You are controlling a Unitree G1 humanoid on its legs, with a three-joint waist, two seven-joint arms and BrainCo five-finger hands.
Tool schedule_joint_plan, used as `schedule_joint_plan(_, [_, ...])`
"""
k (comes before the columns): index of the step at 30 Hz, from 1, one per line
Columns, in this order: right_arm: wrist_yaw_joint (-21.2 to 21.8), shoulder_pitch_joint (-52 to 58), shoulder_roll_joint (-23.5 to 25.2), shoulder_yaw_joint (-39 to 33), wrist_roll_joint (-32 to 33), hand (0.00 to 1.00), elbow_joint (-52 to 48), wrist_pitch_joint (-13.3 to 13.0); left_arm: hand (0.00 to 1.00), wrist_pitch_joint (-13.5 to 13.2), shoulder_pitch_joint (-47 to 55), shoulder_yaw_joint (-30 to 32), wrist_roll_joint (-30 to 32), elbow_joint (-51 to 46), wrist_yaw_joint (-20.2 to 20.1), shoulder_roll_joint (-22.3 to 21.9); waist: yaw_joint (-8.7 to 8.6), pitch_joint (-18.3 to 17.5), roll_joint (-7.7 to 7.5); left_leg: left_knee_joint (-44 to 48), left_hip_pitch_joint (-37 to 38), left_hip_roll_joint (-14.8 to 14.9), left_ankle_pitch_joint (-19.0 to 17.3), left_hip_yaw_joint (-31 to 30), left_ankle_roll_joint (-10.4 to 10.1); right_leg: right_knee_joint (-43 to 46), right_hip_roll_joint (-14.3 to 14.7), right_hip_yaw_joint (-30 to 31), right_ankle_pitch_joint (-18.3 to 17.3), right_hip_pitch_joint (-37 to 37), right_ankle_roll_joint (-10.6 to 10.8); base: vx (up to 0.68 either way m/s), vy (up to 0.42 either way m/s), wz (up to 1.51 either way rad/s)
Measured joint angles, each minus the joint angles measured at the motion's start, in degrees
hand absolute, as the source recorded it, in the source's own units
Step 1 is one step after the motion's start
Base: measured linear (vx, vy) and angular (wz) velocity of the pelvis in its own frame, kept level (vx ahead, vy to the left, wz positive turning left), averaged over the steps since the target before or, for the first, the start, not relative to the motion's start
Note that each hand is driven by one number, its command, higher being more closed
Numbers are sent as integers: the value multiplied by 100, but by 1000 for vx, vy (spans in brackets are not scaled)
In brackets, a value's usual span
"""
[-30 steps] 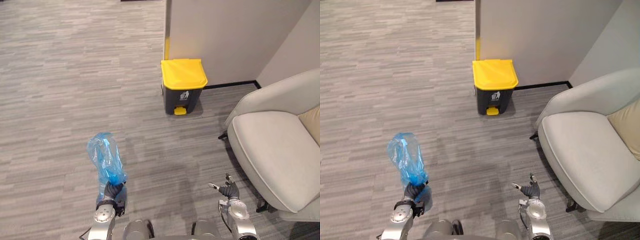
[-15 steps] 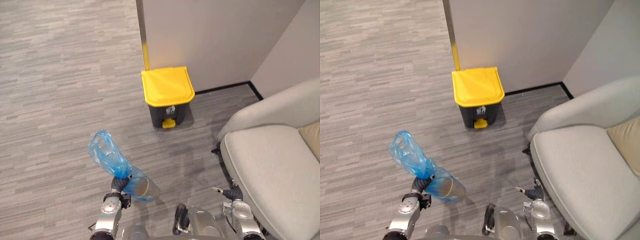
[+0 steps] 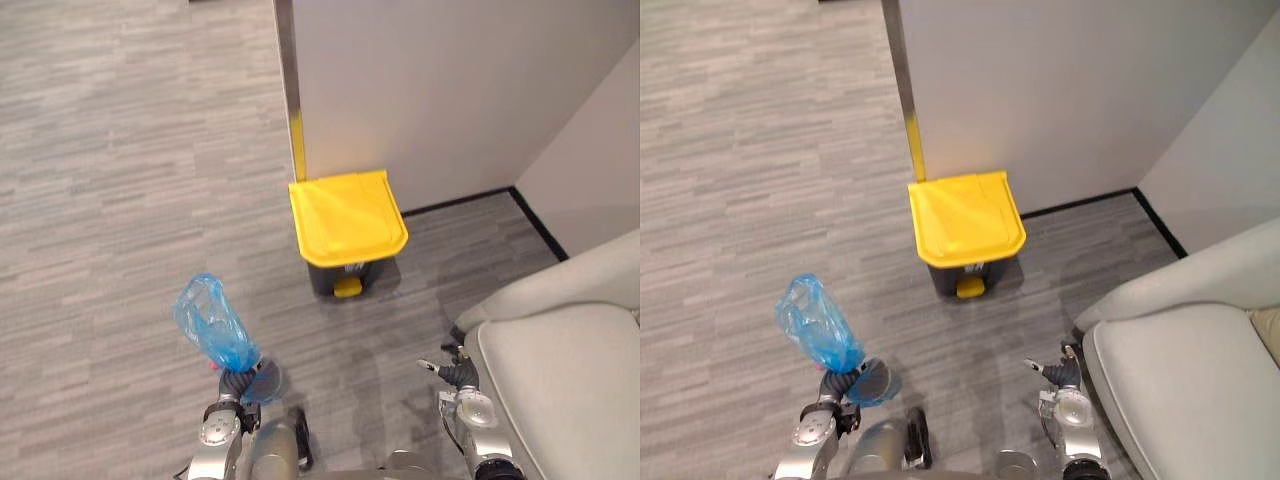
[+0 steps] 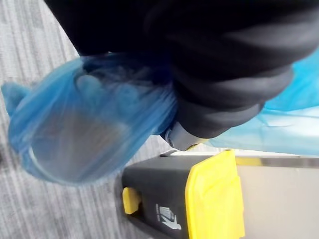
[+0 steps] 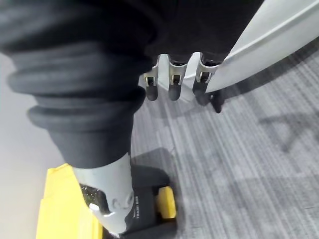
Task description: Gather rubbish on tea table into small bin, then transfer packed bag to large trash can.
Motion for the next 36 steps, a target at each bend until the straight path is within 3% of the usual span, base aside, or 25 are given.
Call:
schedule_joint_plan(1, [10,96,10,26,-5,0,-5,1,100,-1,-33,-43,1,-16,8,32,10,-2,4,-55,228,-2,-107,-54,7,870,-40,115,-161,-440,-99,432,5,18])
schedule_joint_plan(4, [8,165,36,23,-4,0,-19,2,100,-1,-71,-13,1,-79,47,132,-41,10,27,-311,638,31,-200,-287,-114,1198,80,87,-599,-1243,-450,282,-99,34])
schedule_joint_plan(6, [8,195,38,22,-2,0,-21,3,100,-2,-97,-7,1,-100,97,108,-145,29,58,-319,757,94,-277,-484,-235,882,220,89,-727,-1591,-517,307,-245,58])
schedule_joint_plan(8, [4,268,32,20,16,0,-61,2,100,-10,-167,-3,1,-97,98,88,-176,0,3,-73,799,200,-501,-724,-536,-360,423,152,-575,-1766,-520,276,-262,60])
schedule_joint_plan(9, [2,350,28,15,19,0,-45,-2,100,-24,-249,41,2,-28,99,101,-147,18,-76,61,814,153,-659,-848,-702,-1000,436,176,-103,-1666,-838,230,-210,41])
schedule_joint_plan(10, [1,318,-16,-16,25,0,26,29,100,11,-326,44,1,90,104,-34,-124,23,135,95,832,369,-695,-974,-763,-1018,590,11,-95,-1527,-864,327,-300,42])
schedule_joint_plan(11, [1,264,-32,-73,25,0,-37,23,100,-5,-348,42,3,94,92,-128,-138,-29,223,-84,828,448,-616,-980,-806,-1066,683,-91,-150,-1499,-950,275,-240,25])
schedule_joint_plan(13, [-2,202,-26,-210,27,0,-73,15,100,-5,-463,22,5,122,74,-191,-156,-41,244,-272,867,482,-522,-982,-803,-1096,708,-262,-242,-1441,-1063,201,-182,33])
schedule_joint_plan(14, [-6,227,-30,-241,33,0,-67,18,100,-4,-542,16,5,135,31,-254,-159,-40,256,-266,877,560,-400,-1023,-914,-1212,734,-434,-283,-1288,-1124,129,-125,46])
schedule_joint_plan(17, [-6,363,-41,-230,43,0,-77,16,100,-6,-565,-13,5,132,-33,-341,-142,-37,261,401,694,744,-245,-1148,-1024,-1601,806,-693,-288,-772,-1127,99,-112,49])
schedule_joint_plan(19, [-6,388,-10,-209,85,0,-79,4,100,-4,-463,-21,3,129,-39,-394,-131,-56,264,1373,303,939,3,-1047,-917,-1889,816,-823,-302,-403,-1107,42,-38,35])
schedule_joint_plan(21, [-5,453,-1,-209,131,0,-79,3,100,-4,-408,-21,2,128,-38,-395,-96,-129,262,1568,202,1052,46,-819,-834,-2092,800,-901,-261,-253,-1105,40,18,27])
schedule_joint_plan(23, [-10,472,-4,-264,182,0,-79,4,100,-5,-433,-16,2,129,-37,-387,-121,-228,309,1104,329,1053,-65,-466,-665,-2190,784,-965,-161,-295,-1061,48,60,25])
schedule_joint_plan(29, [-9,470,-10,-504,254,0,22,7,100,5,-486,-123,5,371,-31,-284,-117,-355,326,-288,805,688,-19,-315,-699,-2798,784,-862,327,-272,-964,-9,101,2])
schedule_joint_plan(33, [-8,362,-12,-518,253,0,408,19,100,4,-463,-144,7,603,-29,-44,-127,-413,268,-934,1034,454,312,-198,-655,-3297,780,-668,721,-179,-894,-61,71,-9])
schedule_joint_plan(36, [-3,324,-12,-510,252,0,618,23,100,-1,-456,-144,7,774,-29,81,-124,-427,292,-1172,1057,405,356,-190,-657,-3661,830,-580,994,-145,-844,-115,40,-9])
